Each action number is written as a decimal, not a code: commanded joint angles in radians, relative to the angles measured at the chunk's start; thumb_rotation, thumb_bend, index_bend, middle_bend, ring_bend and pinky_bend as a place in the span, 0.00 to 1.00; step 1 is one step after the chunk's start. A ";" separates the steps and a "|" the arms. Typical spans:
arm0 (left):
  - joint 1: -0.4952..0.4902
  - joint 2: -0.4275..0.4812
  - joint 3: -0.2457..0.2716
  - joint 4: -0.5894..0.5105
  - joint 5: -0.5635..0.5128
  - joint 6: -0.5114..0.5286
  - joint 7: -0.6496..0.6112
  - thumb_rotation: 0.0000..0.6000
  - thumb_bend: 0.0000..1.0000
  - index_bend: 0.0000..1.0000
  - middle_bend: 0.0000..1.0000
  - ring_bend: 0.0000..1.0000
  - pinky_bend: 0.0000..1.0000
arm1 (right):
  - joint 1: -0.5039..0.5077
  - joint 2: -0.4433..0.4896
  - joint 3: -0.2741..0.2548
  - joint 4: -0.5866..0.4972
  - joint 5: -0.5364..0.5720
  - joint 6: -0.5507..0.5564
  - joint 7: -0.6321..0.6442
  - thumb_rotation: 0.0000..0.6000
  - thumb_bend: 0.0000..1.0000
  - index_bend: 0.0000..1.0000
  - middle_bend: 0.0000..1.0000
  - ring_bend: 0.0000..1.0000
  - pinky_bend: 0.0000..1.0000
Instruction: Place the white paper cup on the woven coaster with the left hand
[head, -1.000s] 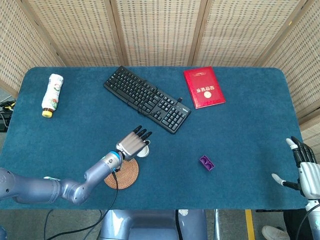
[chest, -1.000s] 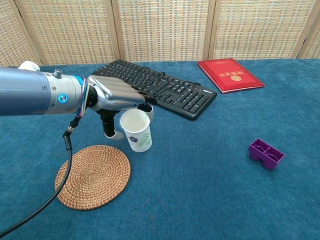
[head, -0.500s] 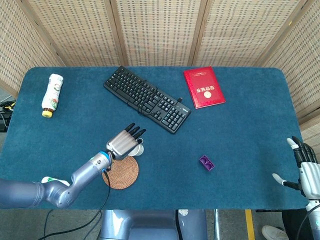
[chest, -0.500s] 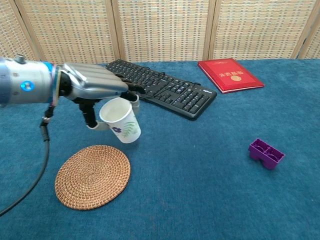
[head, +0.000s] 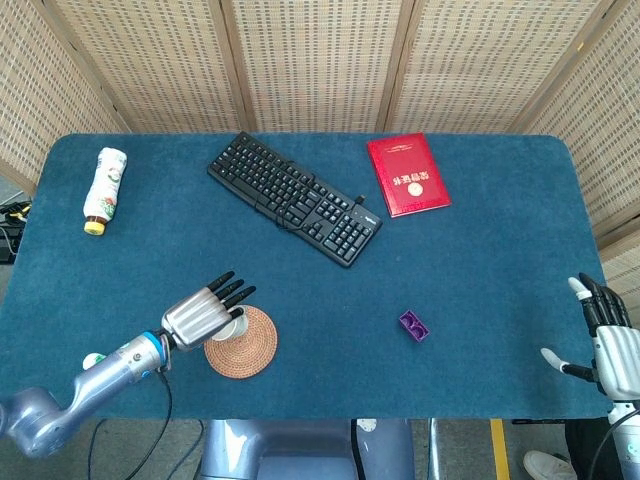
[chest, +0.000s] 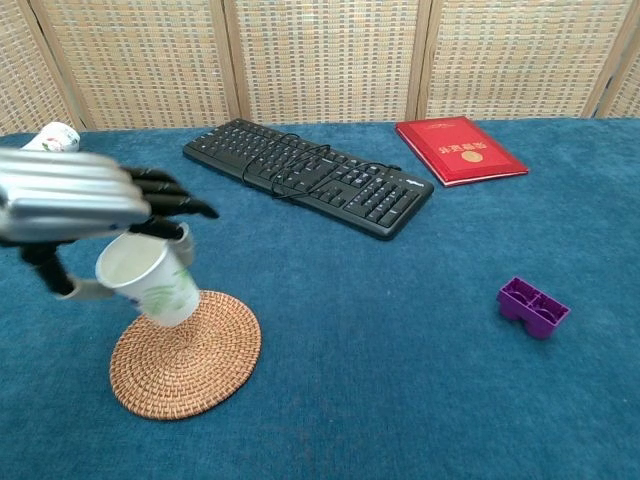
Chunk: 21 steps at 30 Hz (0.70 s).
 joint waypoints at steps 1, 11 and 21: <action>0.045 0.010 0.026 0.020 0.062 0.013 -0.036 1.00 0.36 0.26 0.00 0.00 0.00 | -0.001 0.001 0.000 -0.001 0.000 0.002 0.000 1.00 0.08 0.04 0.00 0.00 0.00; 0.079 -0.020 -0.002 0.041 0.096 -0.015 -0.020 1.00 0.36 0.25 0.00 0.00 0.00 | -0.004 0.005 0.002 0.001 0.002 0.006 0.013 1.00 0.08 0.04 0.00 0.00 0.00; 0.093 -0.062 -0.047 0.056 0.068 -0.042 0.025 1.00 0.36 0.20 0.00 0.00 0.00 | -0.005 0.005 0.003 0.004 0.001 0.009 0.021 1.00 0.08 0.04 0.00 0.00 0.00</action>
